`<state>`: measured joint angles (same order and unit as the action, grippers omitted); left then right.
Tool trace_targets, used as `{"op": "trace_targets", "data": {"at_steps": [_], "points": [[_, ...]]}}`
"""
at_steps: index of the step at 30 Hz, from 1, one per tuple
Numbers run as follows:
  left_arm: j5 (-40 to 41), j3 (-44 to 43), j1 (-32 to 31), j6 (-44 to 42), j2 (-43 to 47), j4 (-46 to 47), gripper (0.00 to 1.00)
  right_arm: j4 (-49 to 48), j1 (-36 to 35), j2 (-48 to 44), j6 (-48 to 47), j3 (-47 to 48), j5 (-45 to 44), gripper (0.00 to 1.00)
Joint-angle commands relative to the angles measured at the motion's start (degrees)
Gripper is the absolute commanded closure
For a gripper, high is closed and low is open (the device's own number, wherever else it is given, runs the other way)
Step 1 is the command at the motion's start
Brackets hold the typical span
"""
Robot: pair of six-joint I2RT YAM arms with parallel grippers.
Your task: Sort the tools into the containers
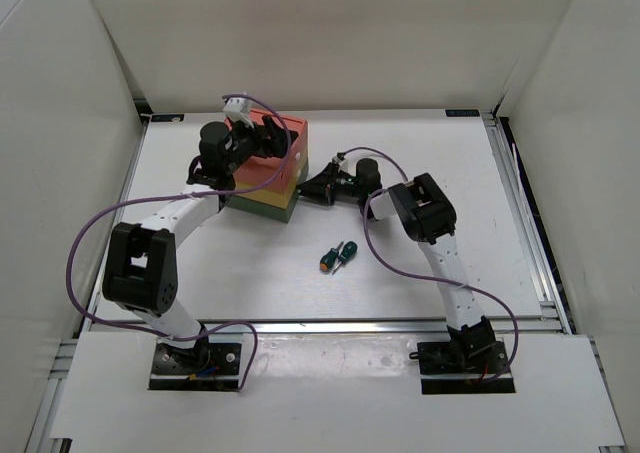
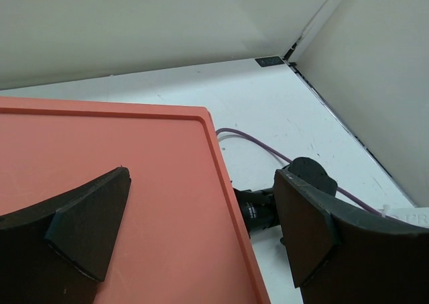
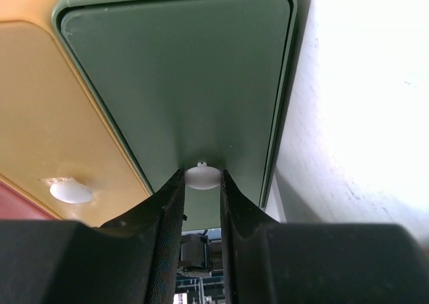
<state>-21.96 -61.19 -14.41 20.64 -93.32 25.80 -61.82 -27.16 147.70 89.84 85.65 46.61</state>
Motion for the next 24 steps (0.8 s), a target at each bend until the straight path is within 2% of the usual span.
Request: {"op": "trace_targets", "data": {"at_steps": [1,8,24], "points": [[-2.8,6.0,-1.6,6.1,-5.8,-20.9,0.01,-5.9,-1.8,-0.6,3.0,-0.1,-4.5,1.0],[-2.7,5.5,-0.5,4.7,-4.8,-22.2,0.01,-10.1,0.4,-4.6,3.0,-8.6,-5.6,1.0],[-1.1,2.5,2.5,4.4,-4.4,-22.3,0.01,-6.4,6.2,-19.4,-4.1,-26.7,-4.0,1.0]]}}
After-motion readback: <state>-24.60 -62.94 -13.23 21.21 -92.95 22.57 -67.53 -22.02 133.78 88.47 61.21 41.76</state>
